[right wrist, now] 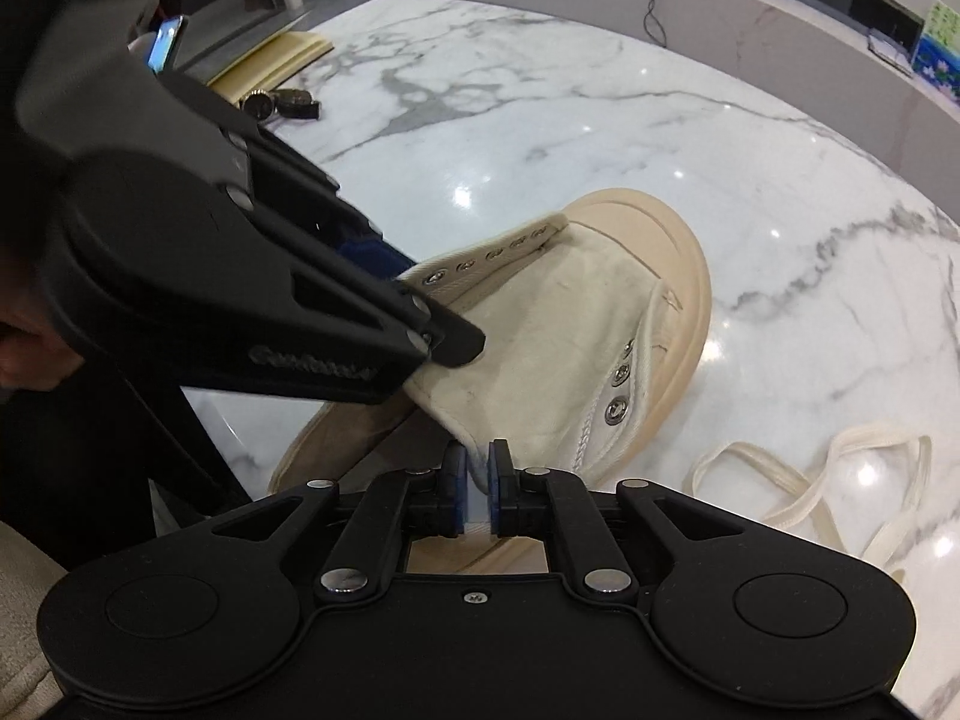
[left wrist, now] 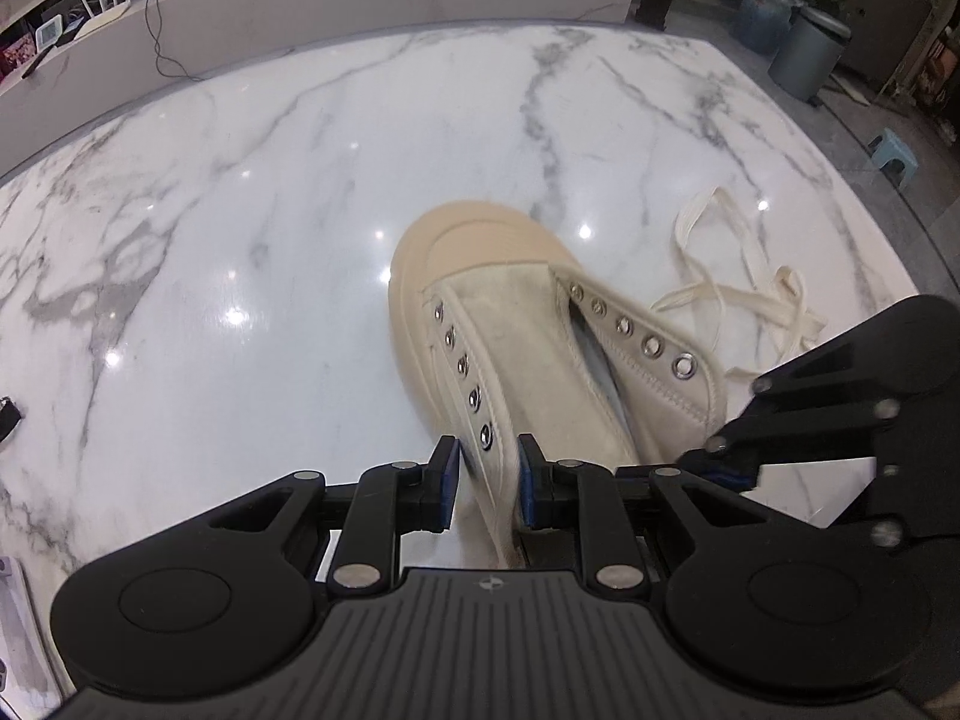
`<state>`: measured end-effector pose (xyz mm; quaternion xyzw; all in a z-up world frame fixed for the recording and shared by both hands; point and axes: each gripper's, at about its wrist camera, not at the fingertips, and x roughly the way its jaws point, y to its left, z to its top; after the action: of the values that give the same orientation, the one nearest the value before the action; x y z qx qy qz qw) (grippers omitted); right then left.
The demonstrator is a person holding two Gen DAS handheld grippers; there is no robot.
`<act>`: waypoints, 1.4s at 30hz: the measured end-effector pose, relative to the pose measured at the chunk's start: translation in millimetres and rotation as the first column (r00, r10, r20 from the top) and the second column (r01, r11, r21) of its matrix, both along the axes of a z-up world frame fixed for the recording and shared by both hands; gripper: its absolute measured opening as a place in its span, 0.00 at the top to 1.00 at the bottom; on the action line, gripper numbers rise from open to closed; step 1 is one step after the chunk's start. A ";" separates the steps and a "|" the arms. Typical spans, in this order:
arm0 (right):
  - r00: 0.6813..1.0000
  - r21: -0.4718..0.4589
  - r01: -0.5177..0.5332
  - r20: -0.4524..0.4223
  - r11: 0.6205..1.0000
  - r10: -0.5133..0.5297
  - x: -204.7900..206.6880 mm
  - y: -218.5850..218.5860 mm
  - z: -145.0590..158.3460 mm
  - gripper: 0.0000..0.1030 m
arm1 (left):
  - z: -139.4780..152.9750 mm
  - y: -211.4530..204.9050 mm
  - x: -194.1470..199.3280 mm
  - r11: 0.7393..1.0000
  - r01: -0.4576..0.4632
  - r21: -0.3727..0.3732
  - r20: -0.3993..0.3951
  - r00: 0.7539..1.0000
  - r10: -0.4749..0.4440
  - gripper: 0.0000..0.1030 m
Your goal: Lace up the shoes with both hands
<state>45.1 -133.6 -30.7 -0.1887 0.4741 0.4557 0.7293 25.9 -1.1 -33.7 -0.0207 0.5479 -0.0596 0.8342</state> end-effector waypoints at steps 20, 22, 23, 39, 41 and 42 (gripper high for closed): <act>0.976 0.045 0.175 0.123 0.983 -0.180 7.8 -79.2 20.2 0.68 | 31.4 -4.1 -20.7 0.997 0.073 0.031 0.165 0.983 -0.077 0.71; 0.962 0.056 0.178 0.200 0.982 -0.186 8.5 -79.1 13.1 0.68 | 33.9 -7.9 -22.8 0.993 0.102 0.053 0.208 0.972 -0.111 0.70; 0.959 0.051 0.166 0.222 0.985 -0.173 9.6 -75.3 9.1 0.68 | 34.1 -10.3 -23.2 0.991 0.118 0.066 0.219 0.967 -0.130 0.69; 0.830 -0.346 -0.410 0.242 0.844 0.502 32.9 -47.9 -18.9 0.71 | 34.6 -28.1 -1.2 0.884 0.433 0.180 0.132 0.879 -0.457 0.68; 0.796 -0.365 -0.466 0.224 0.806 0.562 33.3 -45.8 -23.2 0.75 | 31.7 -31.9 2.3 0.864 0.466 0.190 0.116 0.864 -0.491 0.72; 0.784 -0.371 -0.484 0.218 0.792 0.581 33.7 -45.2 -25.1 0.77 | 30.4 -33.2 3.9 0.857 0.479 0.193 0.109 0.857 -0.504 0.72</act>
<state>78.8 -178.8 -55.8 -0.4943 0.3376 0.5319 0.5990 29.8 -34.2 -3.2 0.1913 0.4712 -0.2286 0.8302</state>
